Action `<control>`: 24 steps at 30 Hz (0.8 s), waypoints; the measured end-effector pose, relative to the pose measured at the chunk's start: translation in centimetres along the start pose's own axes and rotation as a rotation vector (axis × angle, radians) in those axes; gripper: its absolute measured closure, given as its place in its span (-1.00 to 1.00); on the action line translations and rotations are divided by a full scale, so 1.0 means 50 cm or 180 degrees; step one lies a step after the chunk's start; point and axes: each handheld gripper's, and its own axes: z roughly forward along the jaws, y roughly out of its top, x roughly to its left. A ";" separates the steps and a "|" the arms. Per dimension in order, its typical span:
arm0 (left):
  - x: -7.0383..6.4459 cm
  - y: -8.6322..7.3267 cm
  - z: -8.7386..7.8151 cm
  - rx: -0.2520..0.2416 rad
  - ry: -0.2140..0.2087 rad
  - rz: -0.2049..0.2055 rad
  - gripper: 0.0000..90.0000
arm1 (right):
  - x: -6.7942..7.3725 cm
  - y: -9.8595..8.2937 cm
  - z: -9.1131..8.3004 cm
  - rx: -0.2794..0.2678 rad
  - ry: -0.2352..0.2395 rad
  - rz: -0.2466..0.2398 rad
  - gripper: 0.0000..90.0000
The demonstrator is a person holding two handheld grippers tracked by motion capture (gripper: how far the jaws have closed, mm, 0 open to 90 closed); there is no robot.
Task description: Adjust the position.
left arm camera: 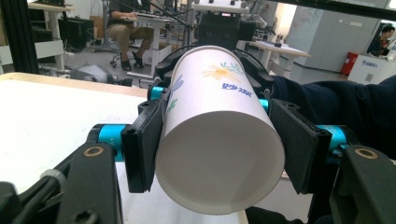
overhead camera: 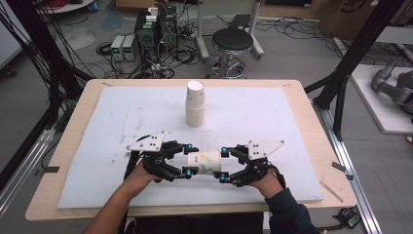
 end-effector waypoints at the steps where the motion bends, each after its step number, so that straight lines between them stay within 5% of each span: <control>1: 0.000 0.000 0.000 0.0005 0.0010 0.0006 -0.17 | 0.000 0.000 0.000 -0.0006 0.0003 0.0002 -0.20; 4: -0.002 0.000 0.000 0.0049 0.0042 -0.0025 -0.19 | -0.002 0.000 -0.001 0.0001 0.0000 0.0000 -0.18; 8: -0.002 0.004 0.001 0.0177 0.0177 -0.0110 -0.56 | -0.001 0.000 -0.001 0.0024 0.0011 0.0033 -0.18; 11: -0.006 0.011 -0.006 0.0447 0.0330 -0.0060 -0.67 | -0.005 0.001 -0.003 0.0099 -0.0044 0.0085 -0.18; 16: -0.007 0.021 -0.016 0.0660 0.0455 0.0028 -0.67 | -0.008 0.006 -0.005 0.0269 -0.0129 0.0117 -0.18; 18: -0.007 0.031 -0.016 0.0894 0.0568 0.0063 -0.67 | -0.011 0.014 -0.003 0.0416 -0.0178 0.0116 -0.18; 24: -0.005 0.041 -0.010 0.1123 0.0582 0.0123 -0.67 | -0.017 0.030 0.007 0.0670 -0.0204 0.0076 -0.18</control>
